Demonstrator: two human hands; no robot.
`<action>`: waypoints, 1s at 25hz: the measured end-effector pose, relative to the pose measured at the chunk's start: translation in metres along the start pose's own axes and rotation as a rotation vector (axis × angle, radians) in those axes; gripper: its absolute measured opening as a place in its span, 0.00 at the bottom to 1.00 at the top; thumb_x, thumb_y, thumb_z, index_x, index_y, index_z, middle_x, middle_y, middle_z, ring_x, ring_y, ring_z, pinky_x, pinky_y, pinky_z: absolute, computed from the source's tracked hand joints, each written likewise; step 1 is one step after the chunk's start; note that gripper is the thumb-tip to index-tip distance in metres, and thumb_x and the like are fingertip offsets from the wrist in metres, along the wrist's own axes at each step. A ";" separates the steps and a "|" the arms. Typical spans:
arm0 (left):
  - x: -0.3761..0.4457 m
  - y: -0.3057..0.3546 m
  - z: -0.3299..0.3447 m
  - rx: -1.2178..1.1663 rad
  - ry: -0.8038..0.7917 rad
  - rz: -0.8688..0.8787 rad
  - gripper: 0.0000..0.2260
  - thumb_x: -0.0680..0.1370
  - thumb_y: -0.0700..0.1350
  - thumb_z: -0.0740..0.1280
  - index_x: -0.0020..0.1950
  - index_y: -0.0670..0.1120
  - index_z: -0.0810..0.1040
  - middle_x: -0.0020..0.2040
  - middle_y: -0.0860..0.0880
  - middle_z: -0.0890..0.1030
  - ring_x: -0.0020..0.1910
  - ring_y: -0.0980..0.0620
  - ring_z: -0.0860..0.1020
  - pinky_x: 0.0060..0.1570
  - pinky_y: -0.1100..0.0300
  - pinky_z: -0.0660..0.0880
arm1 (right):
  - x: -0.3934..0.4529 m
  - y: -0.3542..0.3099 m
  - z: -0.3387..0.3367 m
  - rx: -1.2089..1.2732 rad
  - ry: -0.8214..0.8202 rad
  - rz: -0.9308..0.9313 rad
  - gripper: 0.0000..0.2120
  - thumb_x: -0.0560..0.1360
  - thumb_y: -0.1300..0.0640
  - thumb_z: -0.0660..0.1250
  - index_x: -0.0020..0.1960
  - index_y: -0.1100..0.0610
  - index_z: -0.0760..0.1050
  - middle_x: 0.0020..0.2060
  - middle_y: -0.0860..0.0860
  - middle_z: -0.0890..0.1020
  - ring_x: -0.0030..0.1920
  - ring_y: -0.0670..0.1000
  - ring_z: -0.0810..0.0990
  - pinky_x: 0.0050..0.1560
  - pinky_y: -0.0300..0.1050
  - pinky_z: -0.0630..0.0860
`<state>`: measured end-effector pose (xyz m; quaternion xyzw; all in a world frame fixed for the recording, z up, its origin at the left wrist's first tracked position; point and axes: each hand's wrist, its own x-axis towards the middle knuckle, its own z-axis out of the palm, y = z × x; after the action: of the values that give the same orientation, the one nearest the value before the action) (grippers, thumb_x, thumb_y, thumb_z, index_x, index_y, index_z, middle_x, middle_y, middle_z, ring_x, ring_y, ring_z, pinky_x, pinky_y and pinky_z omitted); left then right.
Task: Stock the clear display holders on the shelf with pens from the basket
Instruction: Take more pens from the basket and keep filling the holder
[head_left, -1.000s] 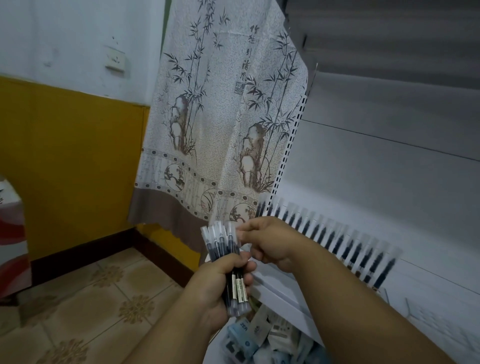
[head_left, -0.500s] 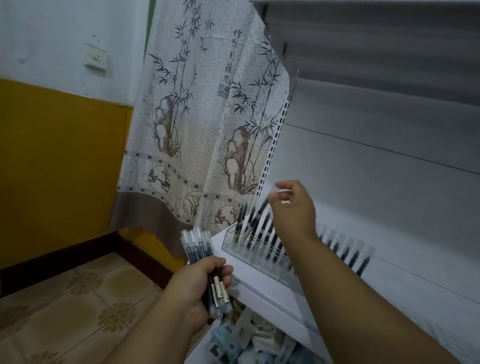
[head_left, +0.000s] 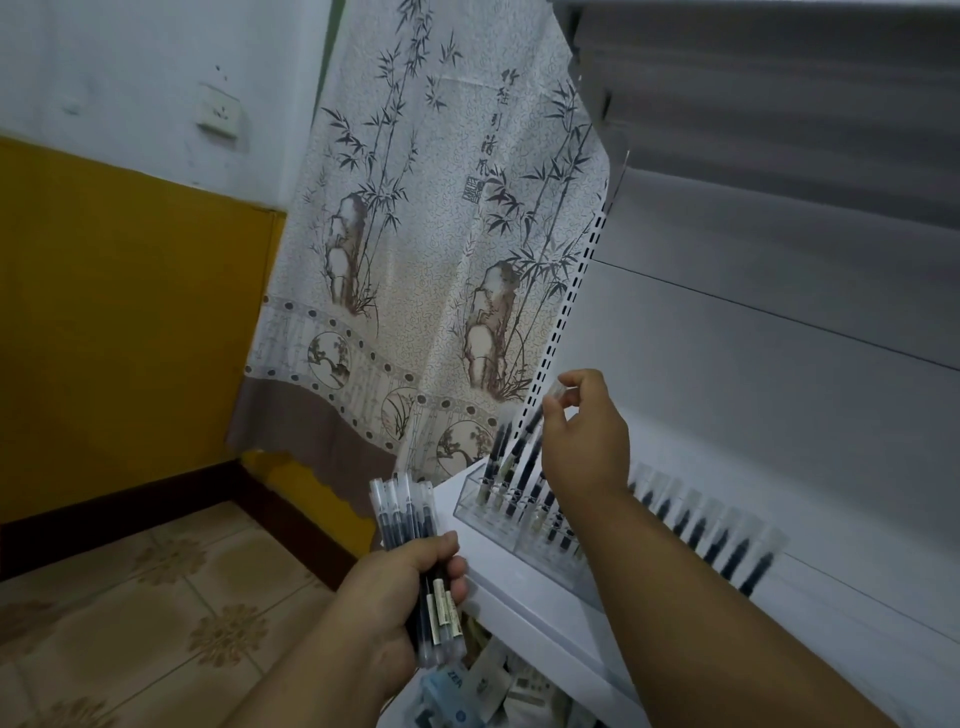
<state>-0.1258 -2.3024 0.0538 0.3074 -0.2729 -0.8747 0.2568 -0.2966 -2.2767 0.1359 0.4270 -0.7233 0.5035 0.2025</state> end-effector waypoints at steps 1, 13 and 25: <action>0.001 -0.001 -0.001 -0.010 -0.005 -0.001 0.05 0.76 0.38 0.69 0.45 0.36 0.78 0.29 0.43 0.78 0.22 0.49 0.75 0.21 0.62 0.75 | 0.001 0.001 0.001 -0.012 0.000 -0.004 0.07 0.80 0.55 0.62 0.53 0.44 0.67 0.44 0.41 0.76 0.38 0.50 0.78 0.39 0.43 0.73; 0.012 -0.009 -0.001 -0.009 0.002 0.008 0.07 0.75 0.42 0.72 0.42 0.39 0.80 0.31 0.45 0.78 0.24 0.51 0.75 0.22 0.62 0.73 | -0.001 0.000 0.003 -0.350 -0.350 -0.037 0.12 0.80 0.52 0.61 0.62 0.51 0.72 0.46 0.49 0.78 0.40 0.51 0.78 0.41 0.46 0.76; -0.011 -0.011 0.010 0.034 -0.094 0.028 0.06 0.74 0.42 0.72 0.46 0.40 0.80 0.29 0.46 0.78 0.24 0.52 0.75 0.23 0.61 0.73 | -0.037 -0.022 -0.007 0.177 -0.904 0.399 0.10 0.75 0.57 0.72 0.56 0.50 0.78 0.36 0.50 0.82 0.28 0.47 0.71 0.27 0.40 0.67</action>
<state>-0.1282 -2.2847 0.0579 0.2662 -0.3037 -0.8798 0.2507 -0.2588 -2.2574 0.1240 0.4712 -0.7607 0.3565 -0.2686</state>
